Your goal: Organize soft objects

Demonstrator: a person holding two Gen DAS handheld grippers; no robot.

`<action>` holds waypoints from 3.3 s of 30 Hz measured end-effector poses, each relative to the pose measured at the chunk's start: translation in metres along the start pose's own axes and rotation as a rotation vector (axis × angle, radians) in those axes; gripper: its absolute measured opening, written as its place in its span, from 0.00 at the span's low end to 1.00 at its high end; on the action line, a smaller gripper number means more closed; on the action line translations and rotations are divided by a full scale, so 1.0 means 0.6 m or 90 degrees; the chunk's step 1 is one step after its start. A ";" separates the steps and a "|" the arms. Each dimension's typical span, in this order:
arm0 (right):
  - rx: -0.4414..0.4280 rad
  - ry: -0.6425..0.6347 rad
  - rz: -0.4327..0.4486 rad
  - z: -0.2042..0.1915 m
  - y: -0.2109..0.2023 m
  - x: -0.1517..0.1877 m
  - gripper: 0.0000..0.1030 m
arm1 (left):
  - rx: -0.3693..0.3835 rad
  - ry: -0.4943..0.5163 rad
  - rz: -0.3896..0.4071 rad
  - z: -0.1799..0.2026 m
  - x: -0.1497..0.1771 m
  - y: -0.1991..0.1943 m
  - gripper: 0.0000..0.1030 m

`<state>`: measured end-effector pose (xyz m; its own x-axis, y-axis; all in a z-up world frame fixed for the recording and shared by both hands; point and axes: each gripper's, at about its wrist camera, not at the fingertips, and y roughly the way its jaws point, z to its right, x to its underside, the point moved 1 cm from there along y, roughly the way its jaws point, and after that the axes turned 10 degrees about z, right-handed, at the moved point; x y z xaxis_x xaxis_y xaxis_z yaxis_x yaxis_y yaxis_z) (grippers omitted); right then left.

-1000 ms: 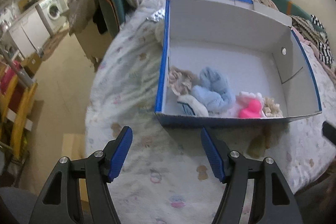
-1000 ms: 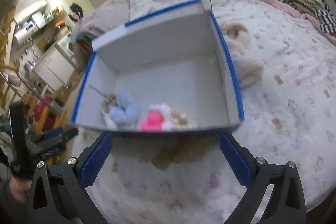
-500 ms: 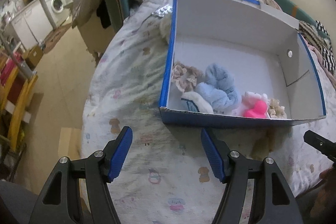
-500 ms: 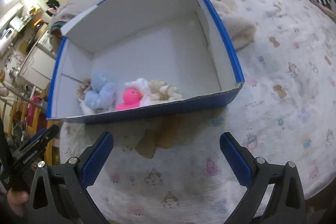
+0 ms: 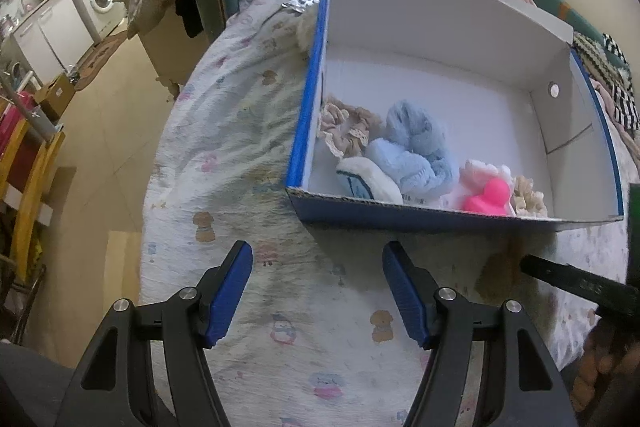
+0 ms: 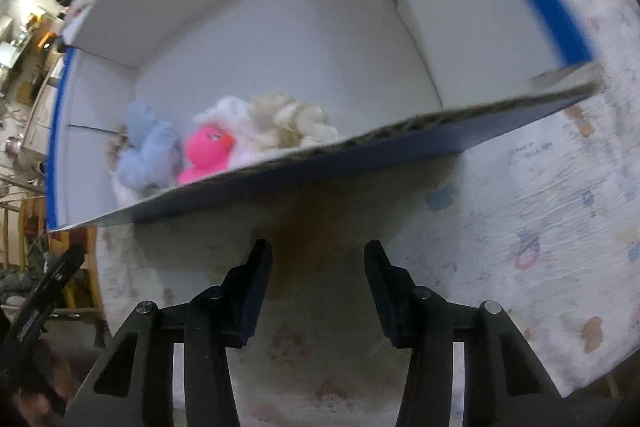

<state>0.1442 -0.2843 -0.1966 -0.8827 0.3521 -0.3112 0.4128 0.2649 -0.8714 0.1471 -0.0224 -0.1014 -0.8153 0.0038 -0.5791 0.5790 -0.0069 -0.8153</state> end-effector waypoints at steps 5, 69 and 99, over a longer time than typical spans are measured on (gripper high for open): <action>0.003 -0.016 -0.017 -0.014 0.028 -0.003 0.23 | 0.006 0.028 -0.012 0.015 0.010 0.010 0.63; -0.073 -0.059 0.096 0.012 -0.135 0.031 0.07 | 0.073 0.029 -0.072 0.054 0.060 -0.016 0.06; -0.198 -0.197 0.294 -0.148 -0.239 -0.003 0.07 | 0.043 0.005 0.151 -0.006 -0.092 -0.158 0.06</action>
<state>0.1065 -0.2435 -0.0372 -0.6036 0.2294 -0.7636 0.7709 0.4123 -0.4855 0.1371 -0.0183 0.0079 -0.6568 0.0013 -0.7541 0.7519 -0.0746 -0.6550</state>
